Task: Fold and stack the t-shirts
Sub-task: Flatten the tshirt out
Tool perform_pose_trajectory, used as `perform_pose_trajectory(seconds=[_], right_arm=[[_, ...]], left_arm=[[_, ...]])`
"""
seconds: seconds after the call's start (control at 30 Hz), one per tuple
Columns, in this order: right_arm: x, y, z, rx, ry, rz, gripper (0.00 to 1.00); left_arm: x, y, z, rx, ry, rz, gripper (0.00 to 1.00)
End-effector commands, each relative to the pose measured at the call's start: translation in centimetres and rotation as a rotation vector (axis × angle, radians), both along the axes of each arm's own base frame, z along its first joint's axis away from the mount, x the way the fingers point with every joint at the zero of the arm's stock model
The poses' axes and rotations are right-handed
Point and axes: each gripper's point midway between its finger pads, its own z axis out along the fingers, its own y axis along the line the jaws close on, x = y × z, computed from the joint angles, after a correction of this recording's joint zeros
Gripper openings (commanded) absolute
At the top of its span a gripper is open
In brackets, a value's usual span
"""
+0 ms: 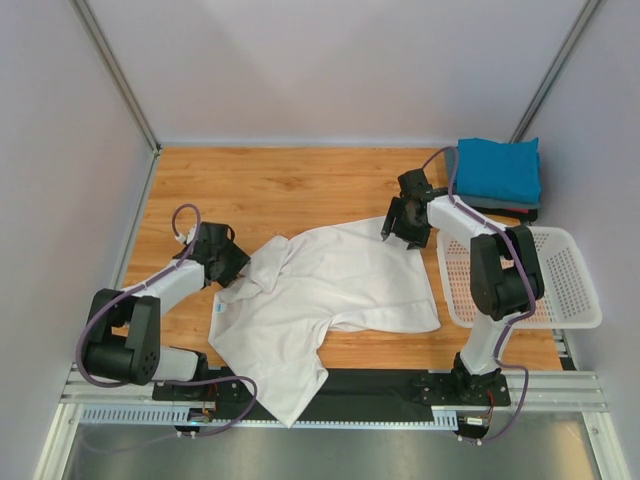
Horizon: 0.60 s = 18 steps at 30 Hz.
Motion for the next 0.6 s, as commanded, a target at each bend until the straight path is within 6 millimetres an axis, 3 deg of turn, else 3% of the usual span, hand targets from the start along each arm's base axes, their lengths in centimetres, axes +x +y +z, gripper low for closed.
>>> perform_pose_trajectory(seconds=[0.0, 0.13, 0.27, 0.37, 0.4, 0.57], right_arm=[[0.7, -0.1, 1.3, -0.013, -0.040, -0.004, 0.70], [0.8, -0.2, 1.3, -0.020, -0.035, -0.001, 0.70], [1.0, -0.1, 1.2, -0.019, -0.032, -0.002, 0.70], [1.1, -0.2, 1.1, -0.027, -0.031, -0.005, 0.70], [1.2, -0.3, 1.1, -0.031, -0.030, -0.005, 0.70], [3.1, -0.4, 2.5, -0.059, -0.070, 0.001, 0.72]], left_arm=[[1.5, -0.2, 0.1, -0.026, -0.039, 0.031, 0.60], [1.8, 0.0, -0.3, -0.012, -0.039, 0.038, 0.51], [1.9, -0.2, -0.7, -0.018, -0.038, 0.020, 0.33], [2.1, -0.1, -0.5, 0.002, -0.049, -0.001, 0.13], [2.3, 0.1, -0.2, 0.018, -0.064, -0.010, 0.00], [5.4, 0.8, 4.3, 0.151, -0.206, -0.133, 0.00]])
